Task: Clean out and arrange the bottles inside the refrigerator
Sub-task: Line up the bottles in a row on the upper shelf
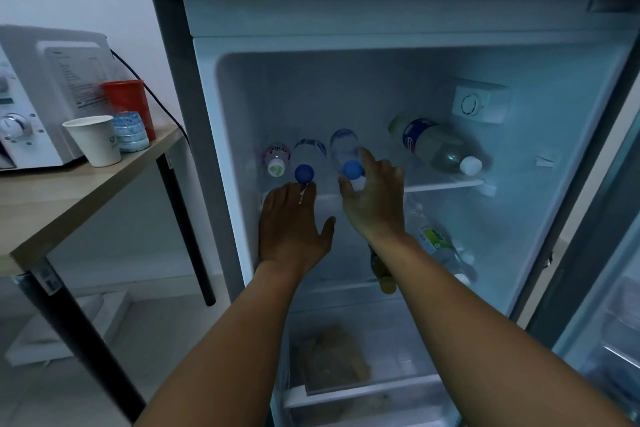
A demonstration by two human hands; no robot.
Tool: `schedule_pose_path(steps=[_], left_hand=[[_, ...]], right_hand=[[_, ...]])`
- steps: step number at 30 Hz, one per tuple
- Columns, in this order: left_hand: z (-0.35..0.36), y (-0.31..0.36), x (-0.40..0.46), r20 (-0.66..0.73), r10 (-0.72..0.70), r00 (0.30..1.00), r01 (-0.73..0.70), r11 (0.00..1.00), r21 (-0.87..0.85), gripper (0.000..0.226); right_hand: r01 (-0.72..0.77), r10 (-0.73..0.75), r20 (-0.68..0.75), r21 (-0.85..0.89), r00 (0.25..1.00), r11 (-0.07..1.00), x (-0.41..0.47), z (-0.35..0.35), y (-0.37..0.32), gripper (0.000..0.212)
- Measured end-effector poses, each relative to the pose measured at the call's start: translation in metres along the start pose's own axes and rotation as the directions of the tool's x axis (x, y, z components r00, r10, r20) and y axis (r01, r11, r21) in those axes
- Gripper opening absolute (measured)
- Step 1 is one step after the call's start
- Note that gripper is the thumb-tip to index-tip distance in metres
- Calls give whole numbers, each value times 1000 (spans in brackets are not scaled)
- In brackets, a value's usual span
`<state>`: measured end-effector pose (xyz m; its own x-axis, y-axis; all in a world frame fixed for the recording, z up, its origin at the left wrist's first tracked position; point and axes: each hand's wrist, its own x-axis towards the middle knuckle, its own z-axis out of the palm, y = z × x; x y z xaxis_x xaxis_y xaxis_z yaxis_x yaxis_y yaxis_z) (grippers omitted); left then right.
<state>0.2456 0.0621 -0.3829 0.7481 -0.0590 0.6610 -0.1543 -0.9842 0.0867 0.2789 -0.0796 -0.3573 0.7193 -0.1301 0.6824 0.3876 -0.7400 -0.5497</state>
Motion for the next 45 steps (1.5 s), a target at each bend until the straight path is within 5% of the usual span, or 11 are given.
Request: schedule_pose_path(steps=[4,11,18,24,32,45], left_hand=[[-4,3,-1,26,-15,1000,15,1000,-2,70],[-4,2,0,24,-17,1000,17,1000,8,70],[-2,3,-1,19,-16,1000,16,1000,14,69],[2,1,2,-7,-14,1000,14,999,29,68],[2,0,2,14,-11,1000,10,999,41,66],[-18,4,-1,172,5,985,-1,1000,-23,72]], right_hand=[[-1,11,-119,83,993,997,-32,-16,24,39],[-109,101,-109,-66,989,992,-66,-23,88,26],[-373,468,80,-494,880,785,-95,-34,154,65],[-323,373,156,-273,915,906,-109,-26,170,67],[-495,511,132,-139,849,858,-112,-27,150,55],[-291,336,-377,173,863,941,-112,-67,94,16]])
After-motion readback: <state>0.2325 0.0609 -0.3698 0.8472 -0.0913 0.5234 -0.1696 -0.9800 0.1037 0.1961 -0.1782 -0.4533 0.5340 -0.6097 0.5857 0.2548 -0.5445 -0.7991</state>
